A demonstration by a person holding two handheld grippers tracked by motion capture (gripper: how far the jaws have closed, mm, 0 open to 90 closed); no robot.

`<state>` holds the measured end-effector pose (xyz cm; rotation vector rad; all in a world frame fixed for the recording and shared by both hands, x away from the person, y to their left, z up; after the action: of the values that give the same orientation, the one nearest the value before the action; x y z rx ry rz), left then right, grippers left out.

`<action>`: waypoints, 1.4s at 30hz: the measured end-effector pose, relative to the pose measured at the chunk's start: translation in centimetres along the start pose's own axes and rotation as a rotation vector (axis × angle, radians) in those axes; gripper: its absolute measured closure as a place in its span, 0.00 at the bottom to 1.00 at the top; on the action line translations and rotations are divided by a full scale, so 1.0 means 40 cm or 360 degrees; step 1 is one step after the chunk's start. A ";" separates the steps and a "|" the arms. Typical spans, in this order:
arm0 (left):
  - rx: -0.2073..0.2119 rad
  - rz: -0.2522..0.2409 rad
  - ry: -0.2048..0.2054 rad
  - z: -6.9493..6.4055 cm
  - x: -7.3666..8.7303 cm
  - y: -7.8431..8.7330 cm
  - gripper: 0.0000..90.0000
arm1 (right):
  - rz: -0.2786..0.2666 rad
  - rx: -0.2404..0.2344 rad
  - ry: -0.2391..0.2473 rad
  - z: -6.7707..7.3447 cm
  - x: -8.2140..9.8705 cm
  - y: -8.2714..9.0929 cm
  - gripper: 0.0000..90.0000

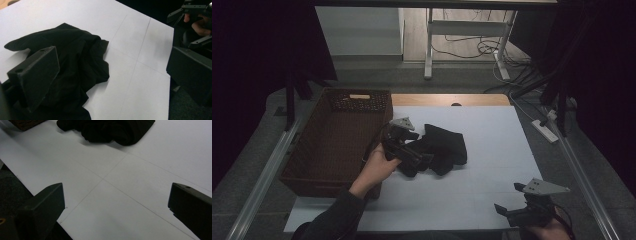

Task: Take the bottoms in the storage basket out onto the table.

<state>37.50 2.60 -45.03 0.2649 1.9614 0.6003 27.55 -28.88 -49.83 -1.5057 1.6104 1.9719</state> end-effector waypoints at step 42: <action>-0.0121 -0.0127 0.0067 -0.042 0.100 0.131 0.00 | 0.0007 -0.0001 0.0001 0.000 0.000 -0.002 0.01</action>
<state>33.81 8.30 -44.82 0.1267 1.9751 0.6313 27.58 -28.85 -49.88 -1.5046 1.6152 1.9748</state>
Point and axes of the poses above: each handheld gripper's, and its own axes: y roughly backward along the jaws, x roughly out of its underside, z roughly to its left, the point moved 7 cm from there along -y, roughly forward along the jaws, and after that the axes turned 11 degrees about x, right-handed, at the moved point
